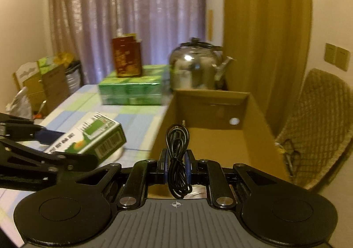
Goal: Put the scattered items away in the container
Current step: 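Carry the medicine box with the left tool while the right tool carries the cable to the cardboard box, then open the left tool inside the cardboard box while the right tool releases the cable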
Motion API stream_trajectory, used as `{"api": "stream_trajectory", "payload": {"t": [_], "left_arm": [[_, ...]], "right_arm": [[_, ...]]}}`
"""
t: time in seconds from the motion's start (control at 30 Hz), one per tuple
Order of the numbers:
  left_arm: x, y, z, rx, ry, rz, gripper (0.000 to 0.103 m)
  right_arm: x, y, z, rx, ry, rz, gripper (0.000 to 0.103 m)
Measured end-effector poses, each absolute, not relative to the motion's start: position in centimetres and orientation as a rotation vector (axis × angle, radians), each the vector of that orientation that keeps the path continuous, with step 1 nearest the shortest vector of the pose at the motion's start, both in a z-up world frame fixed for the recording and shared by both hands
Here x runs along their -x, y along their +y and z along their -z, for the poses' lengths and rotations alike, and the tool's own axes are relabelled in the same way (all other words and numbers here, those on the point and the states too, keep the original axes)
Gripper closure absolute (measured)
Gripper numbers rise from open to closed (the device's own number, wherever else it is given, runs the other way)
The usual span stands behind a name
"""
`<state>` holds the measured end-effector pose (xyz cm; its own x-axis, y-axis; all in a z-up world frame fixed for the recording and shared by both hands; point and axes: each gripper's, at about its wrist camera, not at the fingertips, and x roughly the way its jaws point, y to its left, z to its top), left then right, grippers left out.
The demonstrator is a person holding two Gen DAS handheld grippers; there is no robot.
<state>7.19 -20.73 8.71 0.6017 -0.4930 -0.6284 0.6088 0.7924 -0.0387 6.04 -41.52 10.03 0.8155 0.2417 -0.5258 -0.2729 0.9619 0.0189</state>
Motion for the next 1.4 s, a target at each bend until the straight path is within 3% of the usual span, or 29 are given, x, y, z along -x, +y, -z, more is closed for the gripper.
{"api": "stream_trajectory", "payload": {"t": [0.63, 1.27, 1.33, 1.4], "left_arm": [[-12.8, -31.8, -6.4, -0.235, 0.716, 0.764, 0.052], [-16.6, -34.4, -2.0, -0.274, 0.783, 0.753, 0.052], [-16.6, -34.5, -2.0, -0.272, 0.782, 0.761, 0.059], [-16.6, -34.5, -2.1, -0.27, 0.778, 0.761, 0.06]], "right_arm": [[-12.8, -49.2, -7.5, 0.046, 0.674, -0.176, 0.091], [-15.7, -49.3, -4.5, 0.061, 0.746, -0.186, 0.091], [-15.7, -49.2, -4.4, 0.063, 0.748, -0.185, 0.091], [-15.7, -49.3, -4.3, 0.063, 0.75, -0.184, 0.091]]}}
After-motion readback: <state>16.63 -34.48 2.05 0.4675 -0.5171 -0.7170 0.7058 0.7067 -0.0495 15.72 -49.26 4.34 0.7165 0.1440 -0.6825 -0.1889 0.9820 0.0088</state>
